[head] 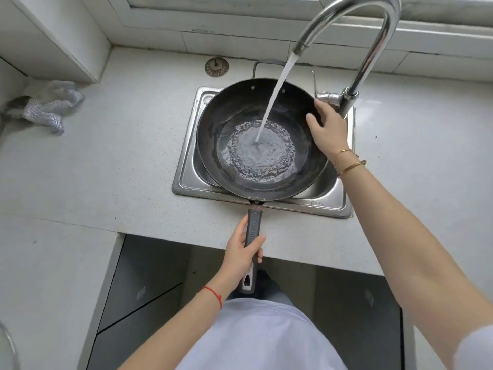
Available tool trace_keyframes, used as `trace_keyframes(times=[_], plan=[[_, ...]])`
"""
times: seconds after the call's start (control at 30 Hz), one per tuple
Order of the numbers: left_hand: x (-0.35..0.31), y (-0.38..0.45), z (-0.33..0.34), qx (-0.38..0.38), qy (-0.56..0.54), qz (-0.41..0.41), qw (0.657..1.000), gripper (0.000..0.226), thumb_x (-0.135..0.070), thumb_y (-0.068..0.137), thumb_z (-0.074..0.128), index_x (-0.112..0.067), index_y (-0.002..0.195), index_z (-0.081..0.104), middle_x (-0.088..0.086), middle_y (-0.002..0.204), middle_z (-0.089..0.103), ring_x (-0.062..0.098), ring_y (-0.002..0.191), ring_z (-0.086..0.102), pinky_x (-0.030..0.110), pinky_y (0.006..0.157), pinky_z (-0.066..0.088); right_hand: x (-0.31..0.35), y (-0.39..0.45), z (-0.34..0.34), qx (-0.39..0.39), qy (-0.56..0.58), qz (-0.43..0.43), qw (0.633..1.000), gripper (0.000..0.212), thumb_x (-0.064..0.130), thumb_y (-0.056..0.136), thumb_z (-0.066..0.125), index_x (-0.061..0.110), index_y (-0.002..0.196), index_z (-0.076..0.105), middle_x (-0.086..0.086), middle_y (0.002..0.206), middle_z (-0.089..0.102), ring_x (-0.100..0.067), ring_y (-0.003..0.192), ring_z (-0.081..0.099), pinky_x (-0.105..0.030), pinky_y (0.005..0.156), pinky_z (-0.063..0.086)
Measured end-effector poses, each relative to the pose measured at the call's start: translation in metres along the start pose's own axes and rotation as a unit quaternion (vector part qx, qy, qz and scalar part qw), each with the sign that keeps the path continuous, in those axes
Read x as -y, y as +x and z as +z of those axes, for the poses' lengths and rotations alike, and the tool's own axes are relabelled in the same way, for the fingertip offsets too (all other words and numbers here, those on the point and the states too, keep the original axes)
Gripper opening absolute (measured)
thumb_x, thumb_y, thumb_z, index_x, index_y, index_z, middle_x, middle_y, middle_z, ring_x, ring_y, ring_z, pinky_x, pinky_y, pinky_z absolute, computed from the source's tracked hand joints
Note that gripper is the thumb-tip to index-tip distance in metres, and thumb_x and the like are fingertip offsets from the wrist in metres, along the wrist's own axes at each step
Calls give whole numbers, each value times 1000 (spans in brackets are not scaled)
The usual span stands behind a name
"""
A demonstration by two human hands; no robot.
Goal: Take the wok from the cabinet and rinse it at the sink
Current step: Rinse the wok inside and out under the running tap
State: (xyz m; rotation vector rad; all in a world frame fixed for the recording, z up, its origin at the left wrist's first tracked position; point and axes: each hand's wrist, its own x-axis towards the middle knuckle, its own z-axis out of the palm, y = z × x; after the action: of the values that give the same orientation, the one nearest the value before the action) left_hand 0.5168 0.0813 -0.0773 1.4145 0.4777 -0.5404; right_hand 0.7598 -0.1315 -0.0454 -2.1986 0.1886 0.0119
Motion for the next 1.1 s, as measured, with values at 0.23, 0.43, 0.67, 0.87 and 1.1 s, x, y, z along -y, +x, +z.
trace_keyframes(times=[0.23, 0.43, 0.67, 0.87, 1.1], plan=[[-2, 5, -7, 20, 51, -8, 998, 56, -15, 95, 62, -25, 144, 36, 14, 110, 66, 9, 77, 69, 22, 77, 56, -3, -105, 9, -20, -45, -40, 998, 43, 21, 98, 57, 6, 138, 53, -9, 136, 61, -21, 126, 55, -37, 110, 45], [-8, 15, -18, 42, 90, -17, 995, 44, -32, 95, 61, -18, 136, 49, 4, 121, 68, 11, 104, 64, 18, 75, 49, -11, -198, 34, -27, -68, -34, 997, 30, 18, 97, 59, 7, 124, 59, -8, 115, 66, -18, 105, 61, -38, 94, 53], [-12, 26, -25, 50, 74, -24, 996, 26, -24, 96, 61, -17, 120, 63, 3, 111, 70, 14, 102, 64, 19, 78, 49, -3, -257, 77, 74, -61, 54, 994, 41, 40, 95, 59, 11, 123, 55, -2, 111, 59, -11, 100, 54, -25, 89, 48], [-13, 37, -28, 58, 55, -59, 995, 32, -20, 90, 69, -9, 120, 65, 6, 109, 71, 20, 102, 67, 23, 79, 52, 13, -267, 103, 148, -37, 110, 982, 34, 42, 87, 64, 21, 111, 54, 1, 100, 60, -13, 88, 61, -33, 76, 58], [-19, 43, -28, 91, 52, -72, 992, 29, -16, 90, 69, -5, 117, 67, 8, 108, 72, 20, 104, 67, 29, 93, 53, 23, -265, 119, 118, -8, 174, 978, 33, 33, 93, 59, 10, 115, 54, -8, 98, 65, -24, 88, 66, -37, 73, 57]])
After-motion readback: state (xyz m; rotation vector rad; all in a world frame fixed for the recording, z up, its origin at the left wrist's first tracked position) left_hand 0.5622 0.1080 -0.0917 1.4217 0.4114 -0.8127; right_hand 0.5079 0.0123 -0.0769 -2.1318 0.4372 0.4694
